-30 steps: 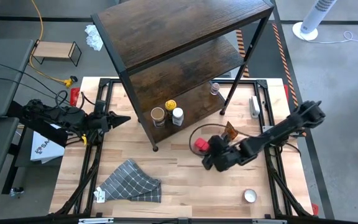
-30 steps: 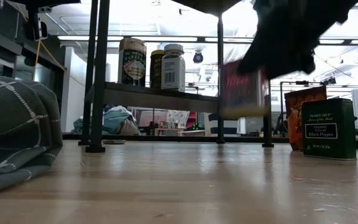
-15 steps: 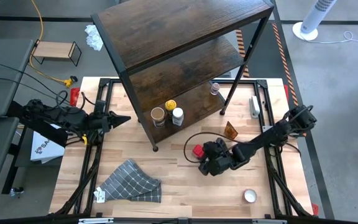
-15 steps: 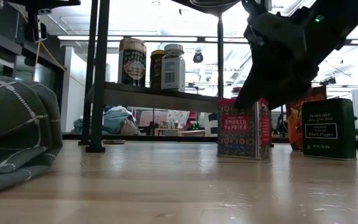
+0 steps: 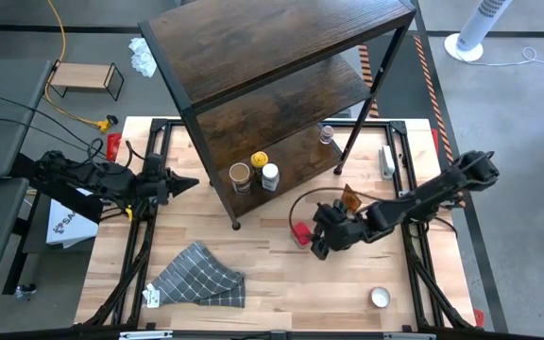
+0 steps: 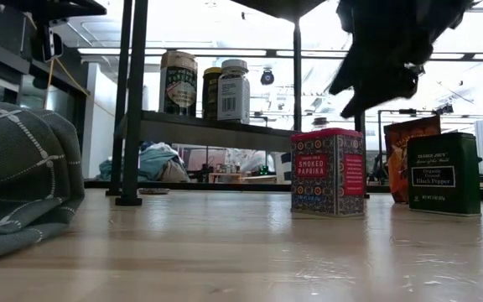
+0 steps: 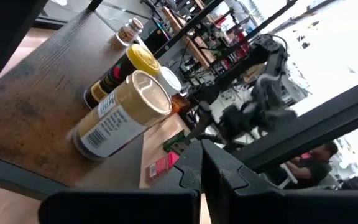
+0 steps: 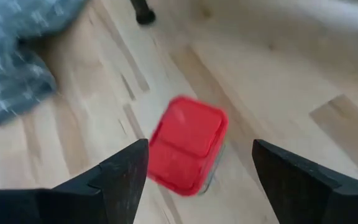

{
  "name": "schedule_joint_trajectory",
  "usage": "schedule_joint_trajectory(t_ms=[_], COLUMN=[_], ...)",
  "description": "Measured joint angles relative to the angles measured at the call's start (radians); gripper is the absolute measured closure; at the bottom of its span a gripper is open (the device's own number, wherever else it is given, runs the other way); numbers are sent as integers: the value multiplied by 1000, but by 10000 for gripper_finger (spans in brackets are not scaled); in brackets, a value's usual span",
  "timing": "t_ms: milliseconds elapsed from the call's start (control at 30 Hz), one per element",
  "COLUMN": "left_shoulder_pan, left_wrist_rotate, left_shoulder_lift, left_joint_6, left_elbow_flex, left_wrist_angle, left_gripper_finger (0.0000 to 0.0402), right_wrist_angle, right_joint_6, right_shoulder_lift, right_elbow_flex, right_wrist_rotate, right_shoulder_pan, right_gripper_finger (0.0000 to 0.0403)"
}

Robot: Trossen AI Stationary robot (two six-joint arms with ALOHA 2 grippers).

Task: Shelf spices
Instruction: Remove the white seasoning bottle from the shelf

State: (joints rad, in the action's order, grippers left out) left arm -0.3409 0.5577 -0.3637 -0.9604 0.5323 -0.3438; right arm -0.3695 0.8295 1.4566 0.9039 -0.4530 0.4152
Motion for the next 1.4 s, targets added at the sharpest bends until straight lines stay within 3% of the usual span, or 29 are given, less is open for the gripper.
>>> schedule_joint_trajectory(t_ms=[233, 467, 733, 933, 1400], left_shoulder_pan=[0, 0, 0, 0, 0], left_wrist_rotate=[-83, -206, -213, -208, -221], left_shoulder_lift=[0, 0, 0, 0, 0], left_joint_6=[84, 133, 197, 199, 206], left_elbow_flex=[0, 0, 0, 0, 0], left_wrist_angle=[-12, -78, -139, -170, -169], left_gripper_finger=[401, 401, 401, 402, 402], right_wrist_angle=[31, 217, 154, -54, 82], right_joint_6=[17, -19, -253, -371, -569], right_shoulder_lift=[-65, -35, 117, 226, 256], right_elbow_flex=[0, 6, 249, 418, 423], right_wrist_rotate=[-6, -50, -153, -218, 102], right_shoulder_pan=[-60, -151, -234, -285, -421], right_gripper_finger=[119, 119, 119, 119, 119])
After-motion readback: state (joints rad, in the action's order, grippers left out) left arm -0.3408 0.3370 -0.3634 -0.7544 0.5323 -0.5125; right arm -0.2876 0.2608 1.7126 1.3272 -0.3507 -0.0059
